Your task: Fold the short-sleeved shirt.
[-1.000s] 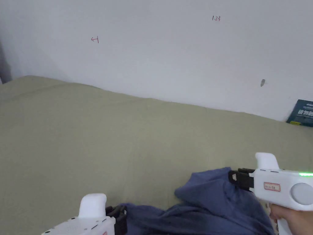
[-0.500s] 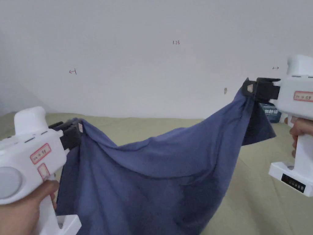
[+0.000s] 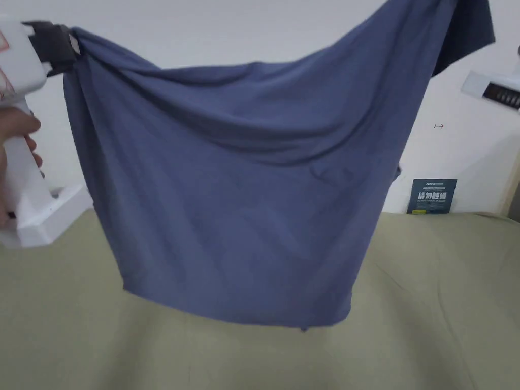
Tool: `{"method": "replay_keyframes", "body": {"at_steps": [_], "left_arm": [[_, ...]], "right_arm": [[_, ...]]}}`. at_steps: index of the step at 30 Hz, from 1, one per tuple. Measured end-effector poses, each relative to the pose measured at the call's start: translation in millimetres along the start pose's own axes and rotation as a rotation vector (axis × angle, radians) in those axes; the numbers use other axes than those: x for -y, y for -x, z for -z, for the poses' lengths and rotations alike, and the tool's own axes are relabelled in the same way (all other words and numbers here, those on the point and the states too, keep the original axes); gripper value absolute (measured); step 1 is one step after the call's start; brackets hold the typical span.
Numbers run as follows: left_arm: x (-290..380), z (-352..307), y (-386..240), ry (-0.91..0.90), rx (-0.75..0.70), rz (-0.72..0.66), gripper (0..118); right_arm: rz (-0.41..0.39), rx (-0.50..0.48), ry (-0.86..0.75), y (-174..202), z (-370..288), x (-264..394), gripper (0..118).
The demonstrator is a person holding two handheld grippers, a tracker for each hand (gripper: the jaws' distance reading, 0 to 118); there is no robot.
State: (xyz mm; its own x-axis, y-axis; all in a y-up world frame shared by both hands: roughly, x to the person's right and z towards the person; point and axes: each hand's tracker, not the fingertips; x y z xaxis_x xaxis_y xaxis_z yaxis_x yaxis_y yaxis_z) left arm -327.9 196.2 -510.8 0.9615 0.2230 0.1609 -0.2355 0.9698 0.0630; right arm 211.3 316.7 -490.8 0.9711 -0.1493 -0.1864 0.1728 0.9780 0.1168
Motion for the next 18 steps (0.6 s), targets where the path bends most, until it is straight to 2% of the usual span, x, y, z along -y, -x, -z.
{"method": "replay_keyframes", "body": {"at_steps": [2,6,9,14,18], "left_arm": [[-9,16,-7,-0.009,0.002,-0.002,9],[-19,49,-20,-0.003,0.004,-0.033,9],[-15,85,-16,-0.004,0.003,-0.027,9],[18,102,-31,0.031,0.017,0.027,9],[73,114,-29,0.085,0.034,0.016,9]], "right_arm": [[0.003,0.005,-0.017,-1,8,-17,3],[-0.079,0.041,-0.052,-3,26,-42,3],[-0.146,0.105,-0.034,-11,40,-45,3],[-0.134,0.127,0.018,-41,53,-6,3],[-0.059,0.111,0.078,-70,53,57,3]]}}
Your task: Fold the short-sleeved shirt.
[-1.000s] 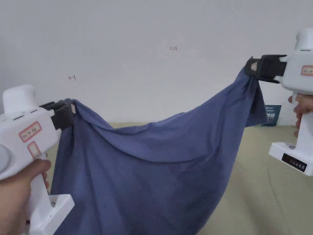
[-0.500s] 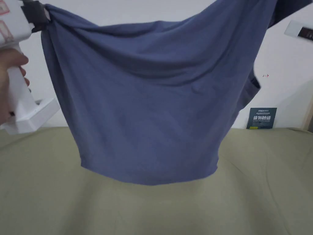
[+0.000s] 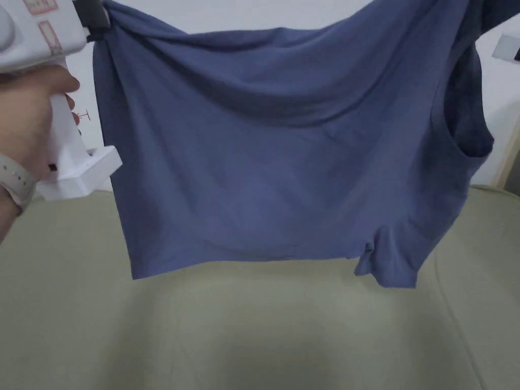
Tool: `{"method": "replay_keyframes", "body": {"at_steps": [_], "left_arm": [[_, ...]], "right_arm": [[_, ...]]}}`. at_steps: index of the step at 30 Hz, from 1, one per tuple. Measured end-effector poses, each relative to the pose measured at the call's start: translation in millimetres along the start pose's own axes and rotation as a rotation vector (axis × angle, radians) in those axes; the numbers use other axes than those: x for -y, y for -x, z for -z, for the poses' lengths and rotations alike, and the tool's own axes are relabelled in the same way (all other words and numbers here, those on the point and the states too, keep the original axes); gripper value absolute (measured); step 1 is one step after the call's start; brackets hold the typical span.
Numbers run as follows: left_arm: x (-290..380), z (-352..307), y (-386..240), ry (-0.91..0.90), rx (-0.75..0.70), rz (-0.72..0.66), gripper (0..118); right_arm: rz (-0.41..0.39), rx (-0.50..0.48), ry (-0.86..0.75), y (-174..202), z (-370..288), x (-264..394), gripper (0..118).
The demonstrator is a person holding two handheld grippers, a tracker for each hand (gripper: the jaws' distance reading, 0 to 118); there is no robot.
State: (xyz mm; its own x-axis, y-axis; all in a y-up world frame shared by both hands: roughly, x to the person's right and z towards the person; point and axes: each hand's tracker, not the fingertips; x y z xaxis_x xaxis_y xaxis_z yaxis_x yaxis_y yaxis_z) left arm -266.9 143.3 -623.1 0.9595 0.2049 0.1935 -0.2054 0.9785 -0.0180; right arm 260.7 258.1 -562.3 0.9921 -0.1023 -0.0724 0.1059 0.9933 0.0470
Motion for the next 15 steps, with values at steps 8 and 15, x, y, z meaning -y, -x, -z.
{"method": "replay_keyframes", "body": {"at_steps": [8,15], "left_arm": [[131,3,9,0.152,-0.002,-0.035,9],[173,-50,18,0.199,0.029,-0.055,9]], "right_arm": [[0.027,-0.042,0.151,-20,4,126,3],[0.113,-0.101,0.197,-28,-51,162,3]]}}
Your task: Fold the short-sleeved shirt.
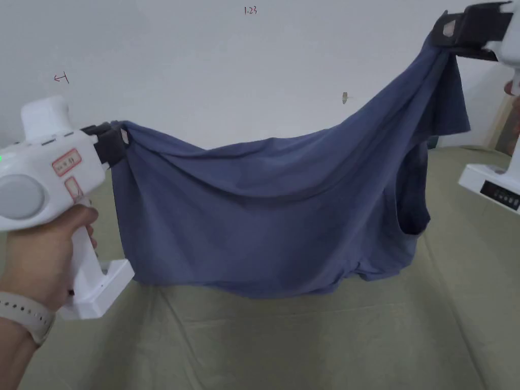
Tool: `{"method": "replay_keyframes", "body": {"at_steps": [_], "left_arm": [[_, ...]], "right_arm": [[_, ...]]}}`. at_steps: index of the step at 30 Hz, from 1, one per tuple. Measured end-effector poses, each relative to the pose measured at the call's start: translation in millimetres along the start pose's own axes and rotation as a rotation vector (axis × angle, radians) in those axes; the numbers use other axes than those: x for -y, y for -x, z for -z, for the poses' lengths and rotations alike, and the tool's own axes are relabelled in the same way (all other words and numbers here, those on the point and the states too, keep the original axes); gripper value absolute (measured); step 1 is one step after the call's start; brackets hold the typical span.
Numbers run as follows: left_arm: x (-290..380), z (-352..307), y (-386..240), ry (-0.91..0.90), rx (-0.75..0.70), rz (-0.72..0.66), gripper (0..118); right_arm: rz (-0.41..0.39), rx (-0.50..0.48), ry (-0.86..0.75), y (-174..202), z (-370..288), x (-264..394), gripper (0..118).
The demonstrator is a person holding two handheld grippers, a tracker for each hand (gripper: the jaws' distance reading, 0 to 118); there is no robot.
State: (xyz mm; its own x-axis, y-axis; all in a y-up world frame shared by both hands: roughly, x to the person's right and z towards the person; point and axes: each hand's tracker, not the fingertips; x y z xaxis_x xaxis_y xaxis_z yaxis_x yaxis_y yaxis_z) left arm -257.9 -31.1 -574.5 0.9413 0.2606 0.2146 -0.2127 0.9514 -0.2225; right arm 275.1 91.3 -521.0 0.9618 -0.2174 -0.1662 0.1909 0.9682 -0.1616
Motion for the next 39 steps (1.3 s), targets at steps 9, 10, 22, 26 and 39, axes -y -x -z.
{"method": "replay_keyframes", "body": {"at_steps": [9,10,22,26,39], "left_arm": [[79,-155,3,0.127,-0.002,-0.061,9],[90,-175,5,0.152,0.005,-0.077,9],[227,-333,37,0.525,-0.022,-0.130,9],[260,-334,37,0.782,-0.117,-0.040,9],[223,-420,21,0.437,-0.115,-0.075,115]], "right_arm": [[0.070,0.035,0.081,8,-162,99,3],[0.079,0.038,0.090,10,-182,114,3],[0.167,0.099,0.436,52,-351,315,3],[0.138,0.262,0.652,44,-360,371,3],[0.152,0.257,0.460,58,-410,328,99]]}}
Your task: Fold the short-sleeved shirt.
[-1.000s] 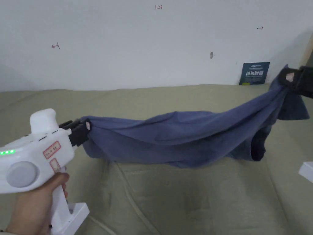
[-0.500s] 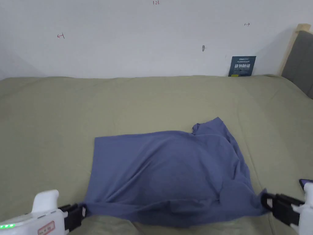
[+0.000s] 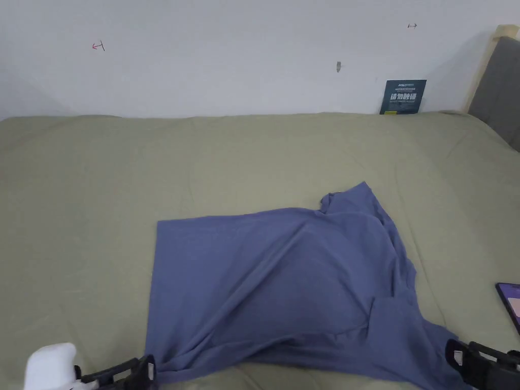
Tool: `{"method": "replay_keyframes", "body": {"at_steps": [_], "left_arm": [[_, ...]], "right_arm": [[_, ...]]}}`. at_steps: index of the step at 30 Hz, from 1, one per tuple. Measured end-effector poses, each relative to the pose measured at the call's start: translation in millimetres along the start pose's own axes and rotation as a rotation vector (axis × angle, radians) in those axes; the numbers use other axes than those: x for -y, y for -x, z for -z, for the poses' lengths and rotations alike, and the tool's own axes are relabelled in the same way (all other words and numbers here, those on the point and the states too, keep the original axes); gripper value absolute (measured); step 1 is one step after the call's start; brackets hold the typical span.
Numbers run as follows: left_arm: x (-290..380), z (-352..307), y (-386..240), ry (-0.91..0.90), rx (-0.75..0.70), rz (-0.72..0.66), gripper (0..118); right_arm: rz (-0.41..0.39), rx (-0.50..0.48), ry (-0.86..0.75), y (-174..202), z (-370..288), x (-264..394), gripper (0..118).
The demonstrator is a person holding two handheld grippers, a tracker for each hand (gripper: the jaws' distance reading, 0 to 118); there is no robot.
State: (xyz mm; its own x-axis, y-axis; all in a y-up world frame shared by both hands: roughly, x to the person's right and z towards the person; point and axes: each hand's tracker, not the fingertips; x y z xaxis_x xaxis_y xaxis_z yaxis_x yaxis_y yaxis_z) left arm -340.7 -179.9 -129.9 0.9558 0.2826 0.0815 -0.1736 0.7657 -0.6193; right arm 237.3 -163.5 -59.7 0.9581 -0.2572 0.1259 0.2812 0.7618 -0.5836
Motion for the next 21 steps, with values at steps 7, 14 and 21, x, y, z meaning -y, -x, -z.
{"method": "replay_keyframes", "body": {"at_steps": [7,14,21], "left_arm": [[24,-41,-19,-0.116,-0.118,0.162,18],[37,0,-10,0.132,-0.081,0.207,3],[37,54,10,0.244,-0.061,0.136,95]], "right_arm": [[-0.120,0.071,-0.110,40,-40,28,1],[-0.082,0.028,-0.057,42,-32,41,1],[-0.045,0.007,-0.038,47,-29,44,1]]}}
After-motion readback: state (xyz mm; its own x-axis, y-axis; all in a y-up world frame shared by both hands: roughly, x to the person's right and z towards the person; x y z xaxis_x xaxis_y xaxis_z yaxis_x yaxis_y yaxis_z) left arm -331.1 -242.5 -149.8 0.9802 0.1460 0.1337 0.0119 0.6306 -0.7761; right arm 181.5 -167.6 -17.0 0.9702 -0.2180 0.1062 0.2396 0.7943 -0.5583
